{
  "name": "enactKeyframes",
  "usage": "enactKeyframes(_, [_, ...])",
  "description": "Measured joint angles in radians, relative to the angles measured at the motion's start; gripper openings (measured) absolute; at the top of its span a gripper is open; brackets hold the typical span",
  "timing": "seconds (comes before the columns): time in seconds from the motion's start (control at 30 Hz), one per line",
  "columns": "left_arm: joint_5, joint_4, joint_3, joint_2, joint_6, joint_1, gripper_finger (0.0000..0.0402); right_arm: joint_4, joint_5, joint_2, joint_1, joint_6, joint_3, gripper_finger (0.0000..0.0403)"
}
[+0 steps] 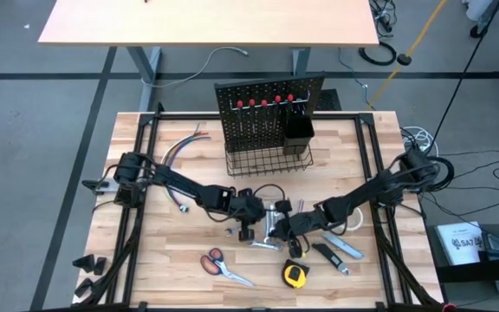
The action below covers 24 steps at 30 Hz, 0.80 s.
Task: Hang tools onto peg board
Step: Put the wrench into the black bin on the pegboard
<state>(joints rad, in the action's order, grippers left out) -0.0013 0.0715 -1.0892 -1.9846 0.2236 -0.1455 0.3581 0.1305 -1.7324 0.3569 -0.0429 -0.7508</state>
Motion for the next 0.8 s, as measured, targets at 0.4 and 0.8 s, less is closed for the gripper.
enactKeyframes(0.4, [0.001,0.019,0.002,-0.001,0.086,0.024,0.0001,0.03,0.189,-0.184,-0.031,0.029,-0.15,0.0])
enactKeyframes(0.8, [-0.008,0.032,0.004,-0.001,0.138,0.029,0.0001,-0.013,0.392,-0.266,-0.029,0.053,-0.234,0.0])
